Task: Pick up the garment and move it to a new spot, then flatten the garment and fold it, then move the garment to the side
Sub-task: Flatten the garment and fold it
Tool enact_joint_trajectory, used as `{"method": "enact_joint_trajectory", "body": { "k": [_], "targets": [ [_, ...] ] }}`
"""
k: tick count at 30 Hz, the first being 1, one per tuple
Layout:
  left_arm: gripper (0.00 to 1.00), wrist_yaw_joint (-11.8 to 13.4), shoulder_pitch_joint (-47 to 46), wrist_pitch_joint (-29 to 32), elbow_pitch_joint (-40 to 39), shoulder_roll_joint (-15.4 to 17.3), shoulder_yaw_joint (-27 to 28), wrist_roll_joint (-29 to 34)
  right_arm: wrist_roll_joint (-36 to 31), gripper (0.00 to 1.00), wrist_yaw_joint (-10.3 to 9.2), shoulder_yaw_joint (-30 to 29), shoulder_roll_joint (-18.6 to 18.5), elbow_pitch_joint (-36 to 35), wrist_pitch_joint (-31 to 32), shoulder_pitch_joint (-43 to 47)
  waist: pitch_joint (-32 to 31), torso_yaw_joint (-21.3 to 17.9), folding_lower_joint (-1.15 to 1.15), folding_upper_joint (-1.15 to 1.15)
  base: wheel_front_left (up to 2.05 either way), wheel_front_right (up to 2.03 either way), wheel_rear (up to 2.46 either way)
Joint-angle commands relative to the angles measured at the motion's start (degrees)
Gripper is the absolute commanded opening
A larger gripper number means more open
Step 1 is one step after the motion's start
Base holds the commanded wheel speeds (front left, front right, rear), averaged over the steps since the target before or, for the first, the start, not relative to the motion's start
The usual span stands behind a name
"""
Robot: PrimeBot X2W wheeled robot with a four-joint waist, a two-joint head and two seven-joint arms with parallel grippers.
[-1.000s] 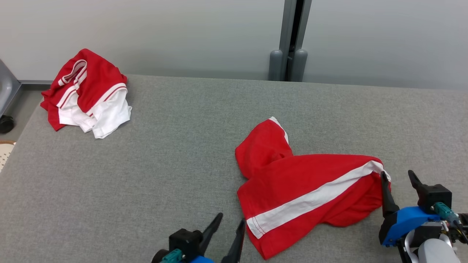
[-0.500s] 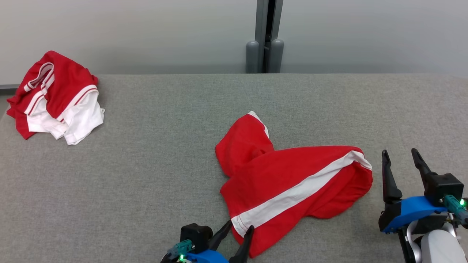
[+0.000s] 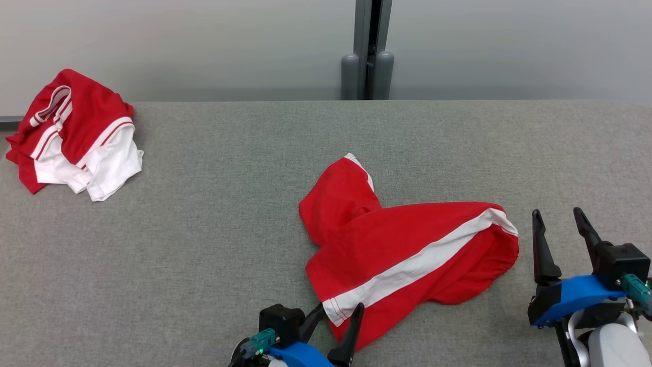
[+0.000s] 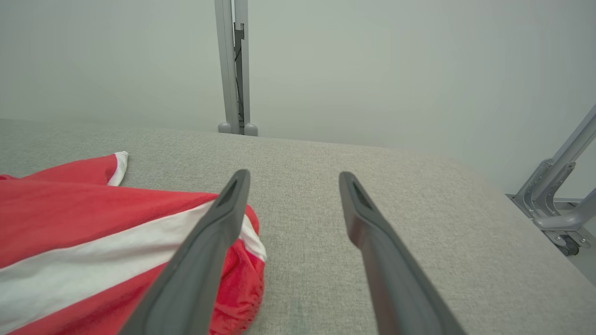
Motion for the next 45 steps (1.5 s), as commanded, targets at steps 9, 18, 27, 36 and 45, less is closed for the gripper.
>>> {"method": "enact_joint_trajectory", "body": {
  "k": [9,18,27,36,45],
  "targets": [
    [0.00,1.1,-1.8,-2.2,-0.7,0.0,-0.5,-0.6,0.8,1.00,0.01,1.0,0.1,-0.2,-0.1,0.9,-0.3,-0.6,0.00,0.00,0.00,0.00,0.00],
    [0.00,3.4,-1.9,-4.3,-2.7,4.2,4.2,-0.5,1.1,1.00,0.01,0.2,0.0,-0.2,-0.4,2.1,-1.4,0.3,0.00,0.00,0.00,0.00,0.00],
    [0.00,5.9,0.4,-3.2,-5.0,12.0,8.3,-1.0,2.4,1.00,0.01,1.3,0.0,1.1,-0.2,4.2,-2.6,1.3,0.00,0.00,0.00,0.00,0.00],
    [1.00,5.2,-0.7,-3.4,0.2,11.8,8.3,-0.9,3.5,1.00,0.01,2.7,0.0,2.6,-0.8,4.4,-3.1,1.2,0.00,0.00,0.00,0.00,0.00],
    [1.00,6.5,-0.6,-5.1,-2.2,12.0,11.2,3.2,4.3,1.00,0.01,3.5,0.0,2.8,-1.3,4.7,-4.2,2.6,0.00,0.00,0.00,0.00,0.00]
  ]
}}
